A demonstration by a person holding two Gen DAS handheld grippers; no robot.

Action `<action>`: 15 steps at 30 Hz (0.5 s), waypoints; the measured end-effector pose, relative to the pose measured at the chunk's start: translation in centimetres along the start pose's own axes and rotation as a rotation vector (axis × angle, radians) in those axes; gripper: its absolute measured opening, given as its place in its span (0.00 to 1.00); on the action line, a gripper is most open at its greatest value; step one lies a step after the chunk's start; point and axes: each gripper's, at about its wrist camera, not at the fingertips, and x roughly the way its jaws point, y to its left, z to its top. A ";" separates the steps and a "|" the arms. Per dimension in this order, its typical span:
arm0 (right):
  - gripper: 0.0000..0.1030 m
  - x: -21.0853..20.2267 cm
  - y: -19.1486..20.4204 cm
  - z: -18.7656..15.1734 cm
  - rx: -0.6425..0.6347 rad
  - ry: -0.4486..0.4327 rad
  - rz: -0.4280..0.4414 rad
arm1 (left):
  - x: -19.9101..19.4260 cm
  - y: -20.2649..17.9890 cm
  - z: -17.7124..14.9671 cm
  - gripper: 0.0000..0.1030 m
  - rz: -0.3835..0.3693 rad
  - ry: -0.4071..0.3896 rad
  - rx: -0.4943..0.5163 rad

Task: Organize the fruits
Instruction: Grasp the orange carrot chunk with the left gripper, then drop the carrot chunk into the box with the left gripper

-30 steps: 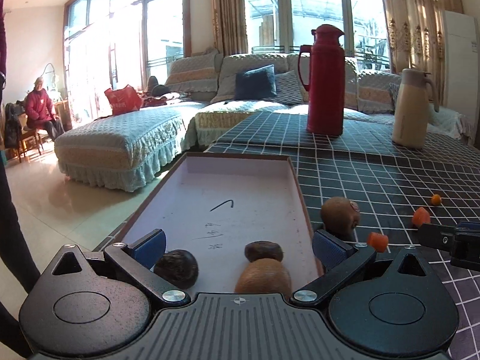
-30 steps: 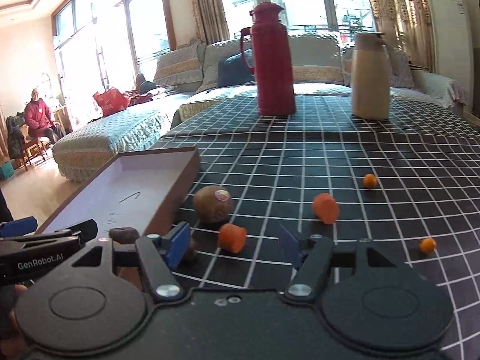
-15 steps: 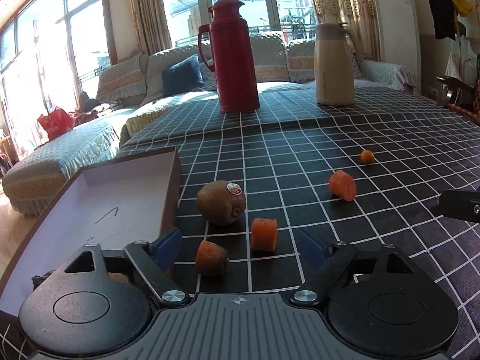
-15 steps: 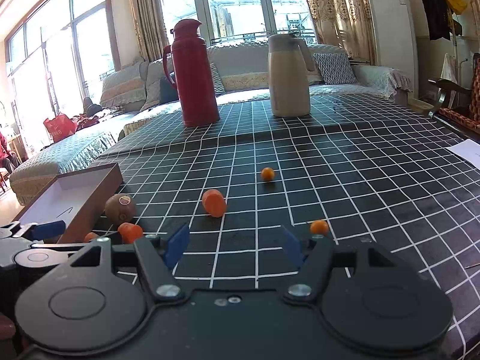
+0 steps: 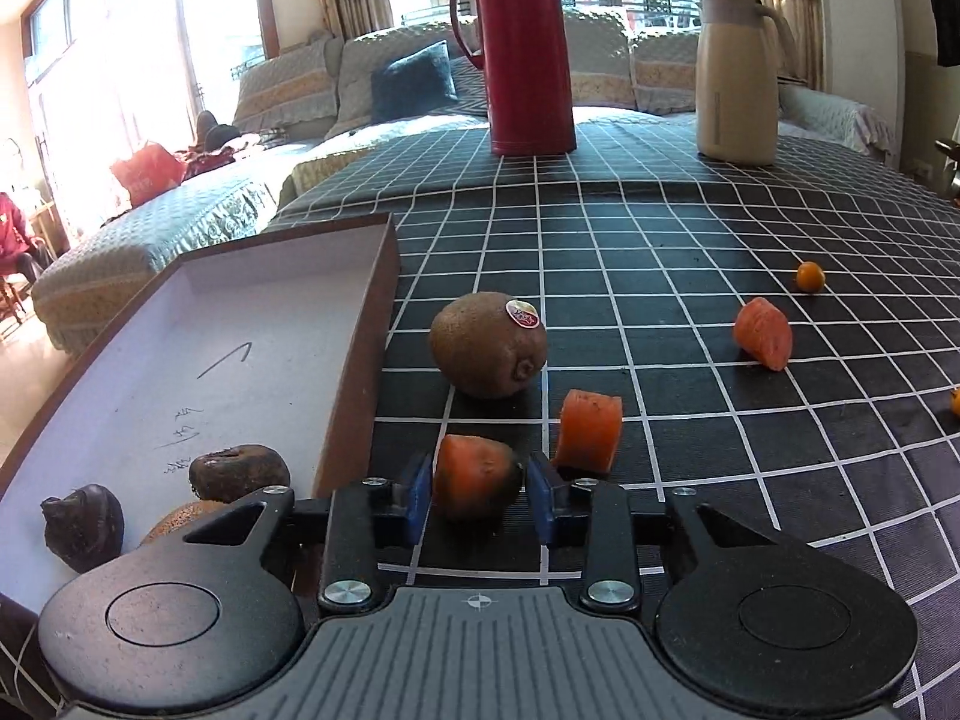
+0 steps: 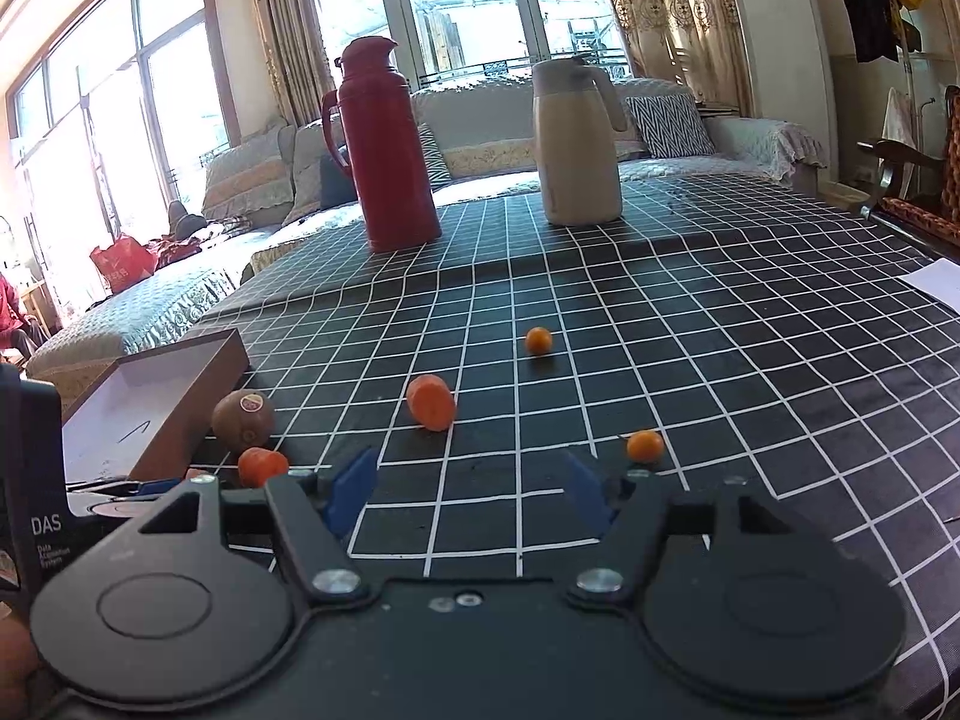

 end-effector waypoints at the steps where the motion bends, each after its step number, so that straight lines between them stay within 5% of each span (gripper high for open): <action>1: 0.68 0.0 0.0 0.0 0.001 -0.002 -0.002 | 0.0 0.0 0.0 0.29 0.008 -0.001 0.000; 6: 0.68 -0.1 -0.5 0.0 0.013 -0.002 -0.008 | -0.3 0.4 0.0 0.28 0.011 -0.018 -0.029; 15: 0.68 0.0 -0.7 -0.2 0.019 0.011 -0.015 | -3.0 4.0 1.0 0.28 0.077 -0.175 -0.112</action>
